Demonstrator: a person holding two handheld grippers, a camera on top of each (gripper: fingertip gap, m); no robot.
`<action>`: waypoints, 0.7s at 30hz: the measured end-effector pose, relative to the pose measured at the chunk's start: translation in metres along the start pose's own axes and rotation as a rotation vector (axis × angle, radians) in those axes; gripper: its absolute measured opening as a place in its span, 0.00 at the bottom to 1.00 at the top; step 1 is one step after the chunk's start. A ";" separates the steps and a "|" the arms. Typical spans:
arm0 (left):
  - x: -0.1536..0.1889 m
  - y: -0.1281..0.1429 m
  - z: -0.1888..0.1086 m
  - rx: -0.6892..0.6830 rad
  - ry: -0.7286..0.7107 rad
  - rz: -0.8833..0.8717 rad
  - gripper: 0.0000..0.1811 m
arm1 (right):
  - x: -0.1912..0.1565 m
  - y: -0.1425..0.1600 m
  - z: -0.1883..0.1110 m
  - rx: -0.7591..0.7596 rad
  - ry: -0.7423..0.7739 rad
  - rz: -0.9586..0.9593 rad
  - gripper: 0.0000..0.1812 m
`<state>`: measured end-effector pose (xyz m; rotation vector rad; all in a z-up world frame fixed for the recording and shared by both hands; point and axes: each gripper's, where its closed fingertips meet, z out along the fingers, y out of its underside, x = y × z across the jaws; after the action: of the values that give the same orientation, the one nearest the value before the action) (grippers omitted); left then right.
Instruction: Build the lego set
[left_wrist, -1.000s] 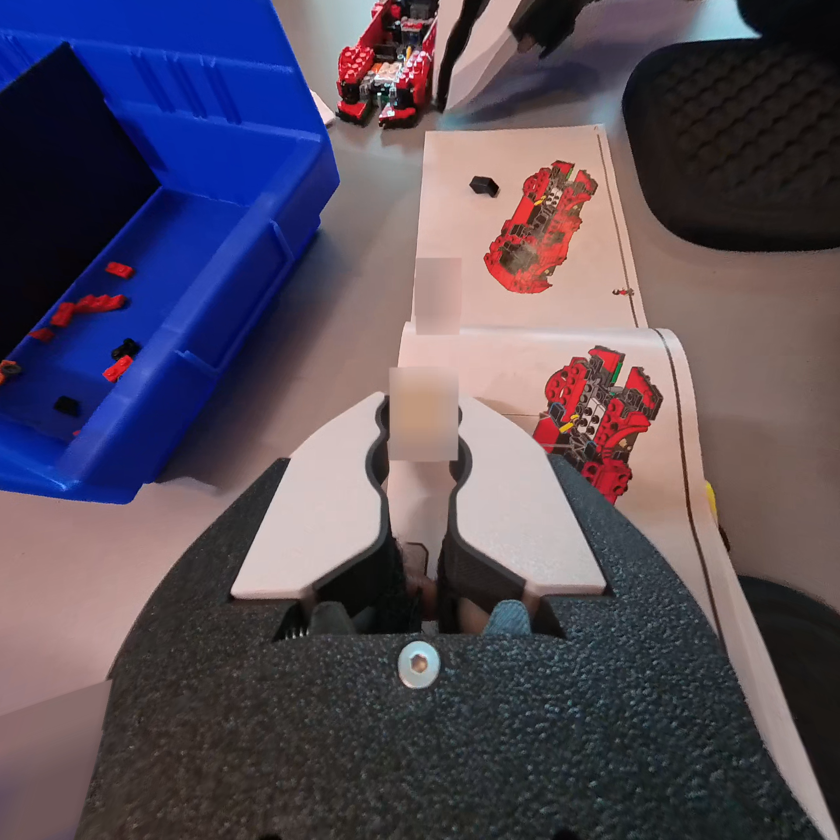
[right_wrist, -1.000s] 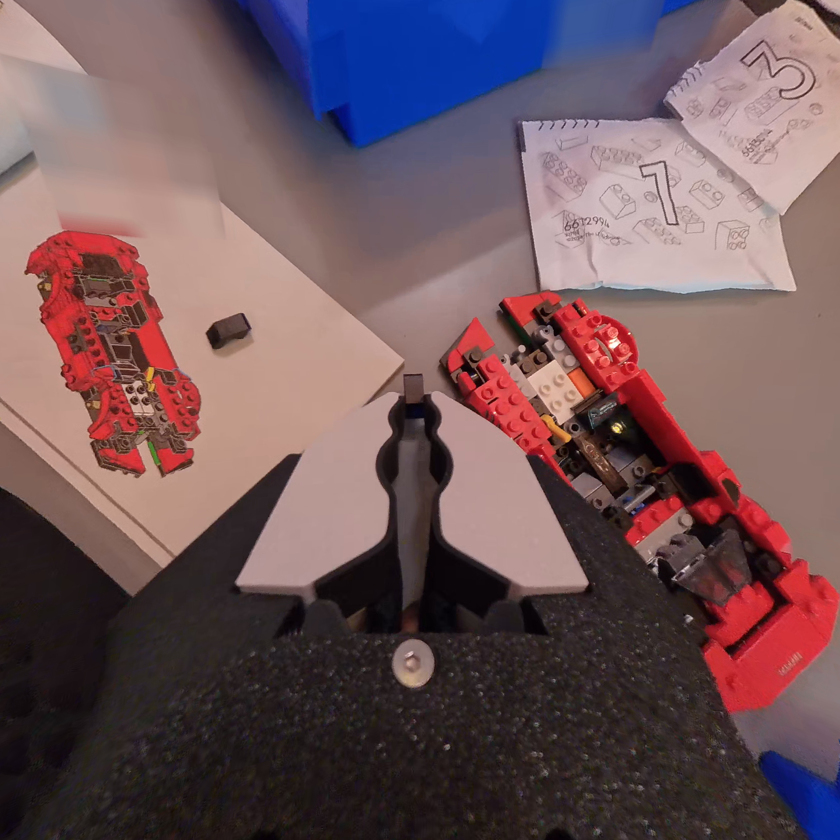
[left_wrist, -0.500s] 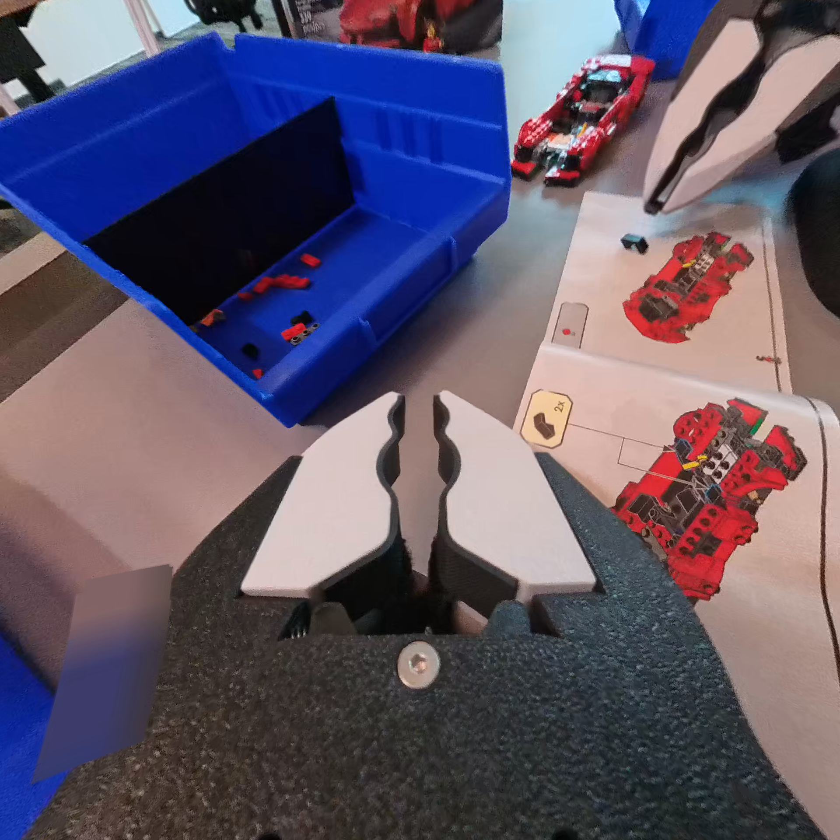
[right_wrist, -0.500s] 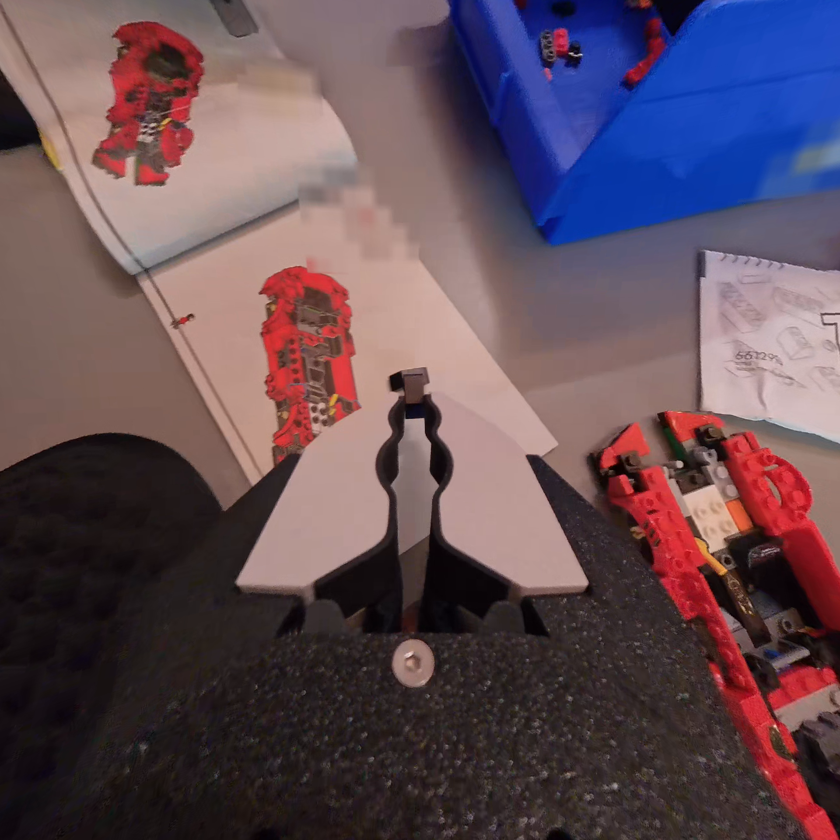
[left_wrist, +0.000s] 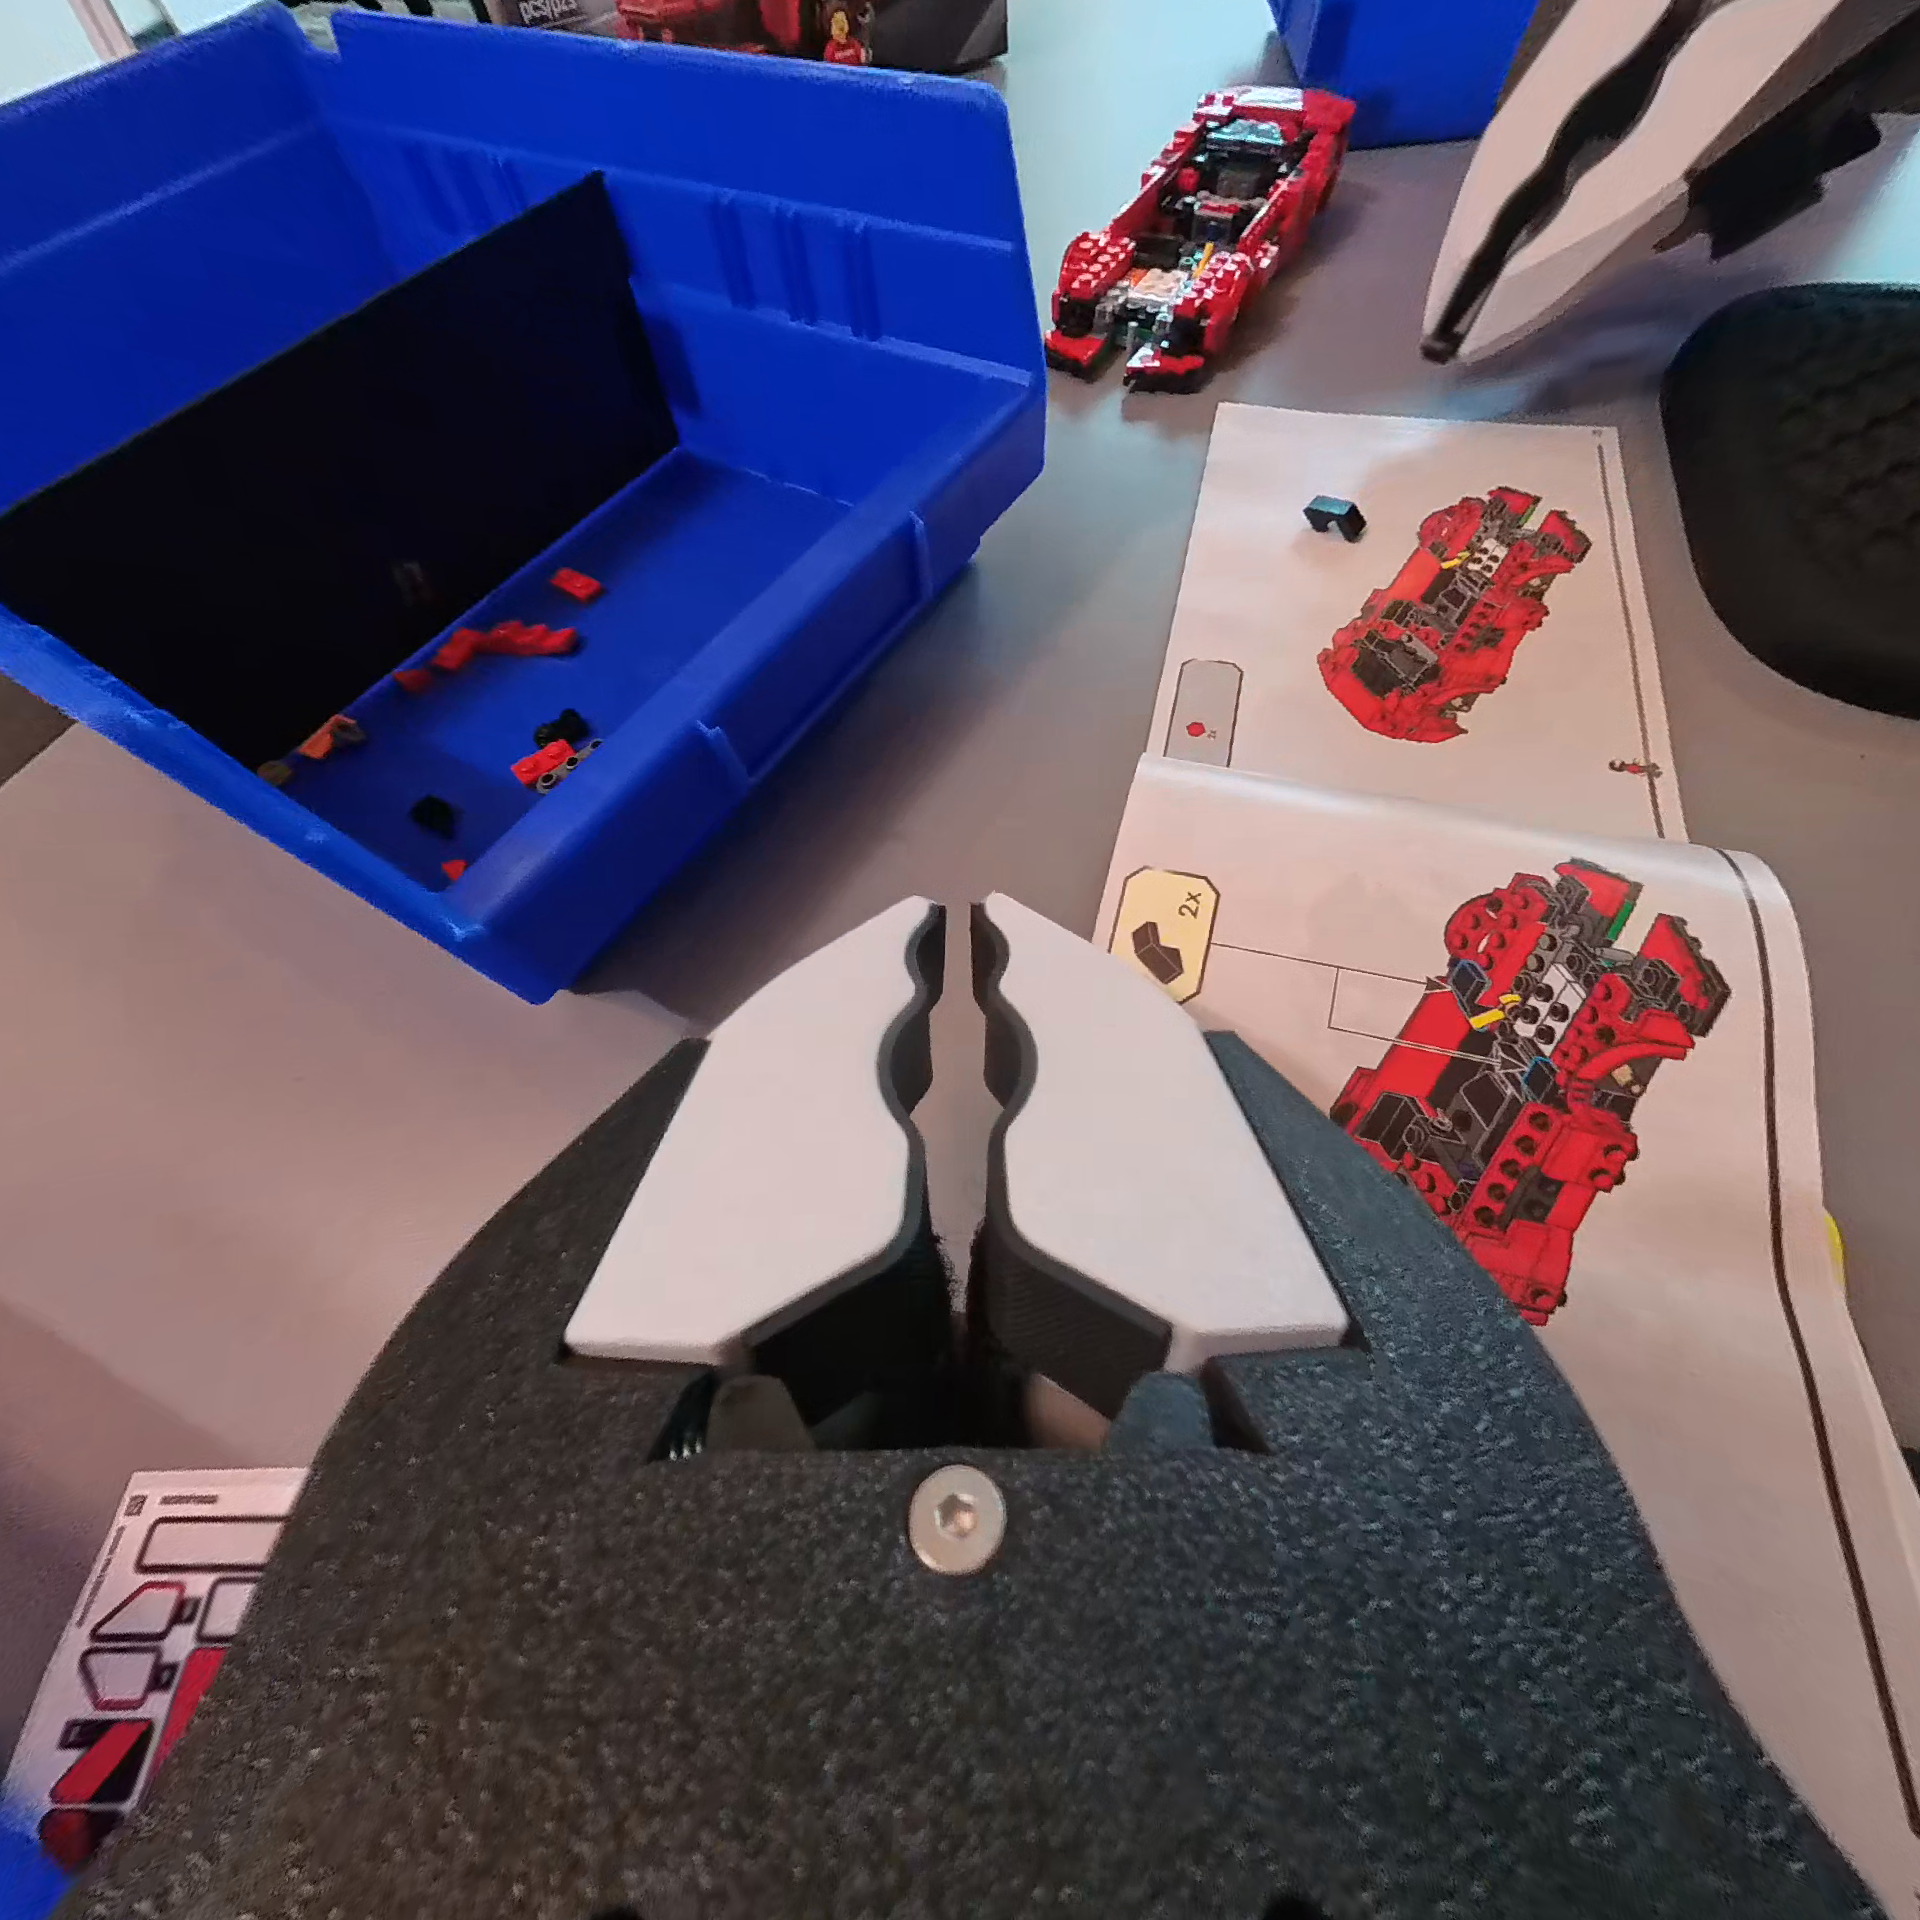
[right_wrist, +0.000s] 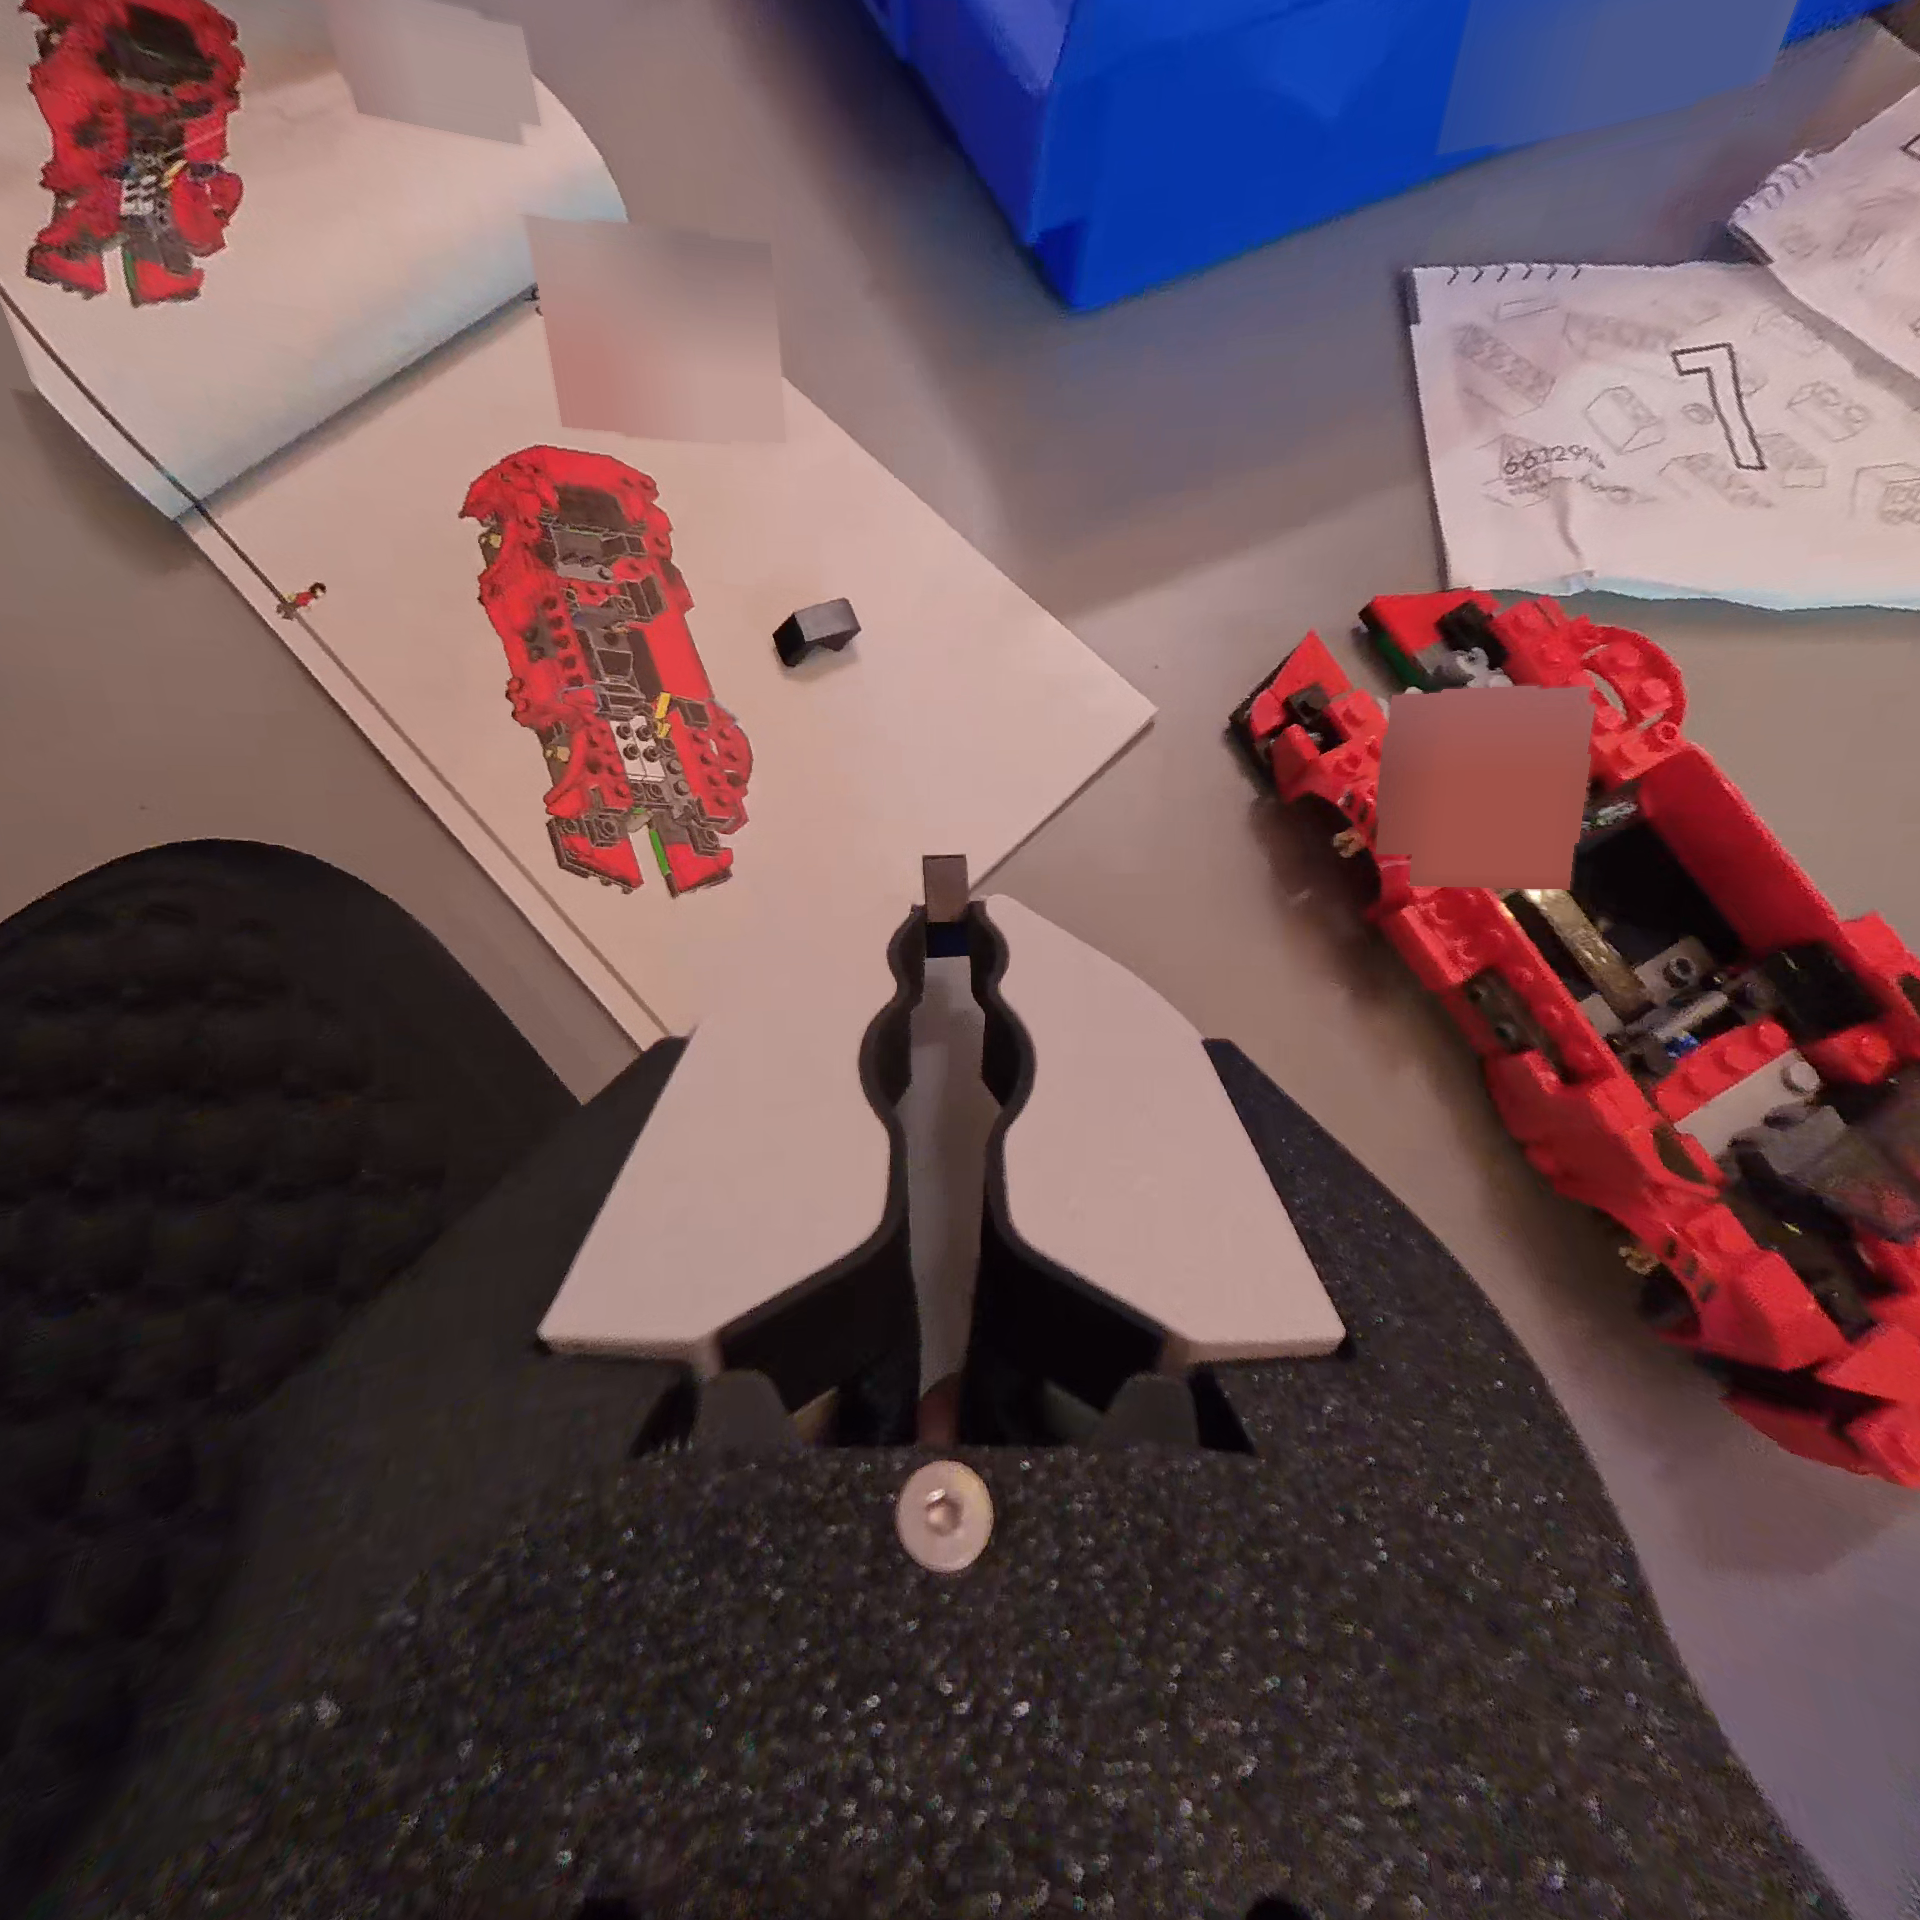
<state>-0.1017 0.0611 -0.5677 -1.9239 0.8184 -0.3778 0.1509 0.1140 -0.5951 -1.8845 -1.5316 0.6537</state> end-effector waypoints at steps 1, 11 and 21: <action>0.002 0.000 0.000 -0.001 0.008 0.006 0.02 | -0.002 -0.001 0.002 0.000 -0.013 -0.003 0.05; 0.020 -0.007 -0.003 0.040 0.100 0.087 0.02 | -0.011 -0.006 0.017 -0.002 -0.086 0.003 0.05; 0.024 -0.002 0.000 0.016 0.113 0.108 0.02 | -0.005 0.004 0.012 -0.018 -0.059 0.022 0.05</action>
<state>-0.0834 0.0455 -0.5680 -1.8481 0.9863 -0.4291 0.1436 0.1105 -0.6064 -1.9132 -1.5607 0.7128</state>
